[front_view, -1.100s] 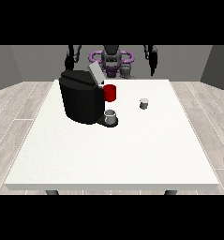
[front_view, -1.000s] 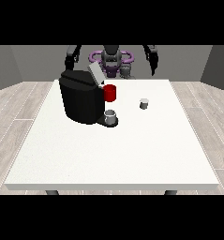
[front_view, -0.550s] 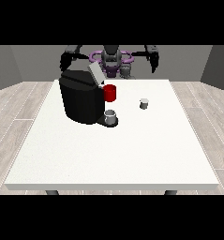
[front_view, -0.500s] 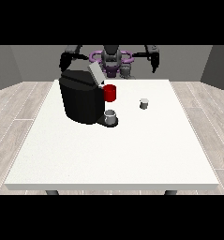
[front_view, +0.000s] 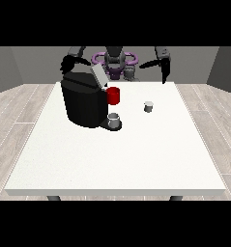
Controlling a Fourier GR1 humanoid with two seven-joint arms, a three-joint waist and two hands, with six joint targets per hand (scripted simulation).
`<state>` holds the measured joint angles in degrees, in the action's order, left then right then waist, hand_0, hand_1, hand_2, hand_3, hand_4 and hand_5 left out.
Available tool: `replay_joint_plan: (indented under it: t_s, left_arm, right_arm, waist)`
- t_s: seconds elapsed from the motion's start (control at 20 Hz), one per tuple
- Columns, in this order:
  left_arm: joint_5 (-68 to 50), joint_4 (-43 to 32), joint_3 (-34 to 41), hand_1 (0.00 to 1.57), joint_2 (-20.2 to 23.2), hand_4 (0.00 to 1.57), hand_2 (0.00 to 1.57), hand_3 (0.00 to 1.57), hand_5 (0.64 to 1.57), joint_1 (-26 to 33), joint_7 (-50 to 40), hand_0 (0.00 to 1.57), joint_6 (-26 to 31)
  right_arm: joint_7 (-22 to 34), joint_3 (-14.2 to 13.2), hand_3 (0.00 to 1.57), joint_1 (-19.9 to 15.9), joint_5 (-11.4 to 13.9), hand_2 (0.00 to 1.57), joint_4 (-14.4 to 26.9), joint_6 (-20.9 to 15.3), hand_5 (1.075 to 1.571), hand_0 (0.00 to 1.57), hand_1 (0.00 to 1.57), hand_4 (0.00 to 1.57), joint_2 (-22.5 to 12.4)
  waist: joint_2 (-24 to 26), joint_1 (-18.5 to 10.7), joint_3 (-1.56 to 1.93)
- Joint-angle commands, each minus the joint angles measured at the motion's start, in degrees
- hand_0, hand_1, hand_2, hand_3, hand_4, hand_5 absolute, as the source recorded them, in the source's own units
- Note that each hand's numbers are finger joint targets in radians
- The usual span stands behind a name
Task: Insert the coffee pod into the coffee machine and close the lid
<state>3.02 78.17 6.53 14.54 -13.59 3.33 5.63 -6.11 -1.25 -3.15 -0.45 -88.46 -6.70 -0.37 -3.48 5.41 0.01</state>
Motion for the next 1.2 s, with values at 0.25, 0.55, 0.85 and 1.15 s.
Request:
replay_joint_plan:
  t_s: [0.25, 0.55, 0.85, 1.15]
  left_arm:
    - [1.0, -16.3, 4.6, 0.0, 5.6, 0.0, 0.0, 0.0, 1.571, -6.9, 2.8, 0.0, 2.8]
    - [3.7, -22.8, 4.3, 0.0, 6.6, 0.0, 0.0, 0.0, 1.571, -16.6, 0.4, 0.0, 1.0]
    - [9.7, -27.1, -0.2, 0.0, 5.4, 0.0, 0.0, 0.0, 1.571, -14.4, 0.6, 0.0, 0.2]
    - [13.2, -32.3, -0.7, 0.1, 7.4, 0.0, 0.5, 0.0, 1.571, -16.5, 4.1, 0.1, -0.1]
  right_arm:
    - [0.7, 0.6, 0.0, -2.1, -2.3, 0.0, -3.3, 3.2, 1.571, 0.0, 0.0, 0.28, -1.8]
    - [0.3, 1.5, 0.0, -6.9, 1.3, 0.0, 1.1, -1.3, 1.571, 0.0, 0.0, 0.35, 0.3]
    - [6.6, -0.4, 0.0, -6.9, 0.4, 0.0, 2.1, -0.9, 1.571, 0.0, 0.0, 0.37, -1.9]
    - [4.1, -0.9, 0.0, -8.0, 0.8, 0.0, 5.3, 0.4, 1.571, 0.0, 0.0, 0.42, -3.1]
  waist:
    - [-5.8, 4.3, -0.04]
    - [-9.7, 3.6, -0.01]
    - [-5.3, 2.3, -0.02]
    - [-7.2, 2.2, -0.02]
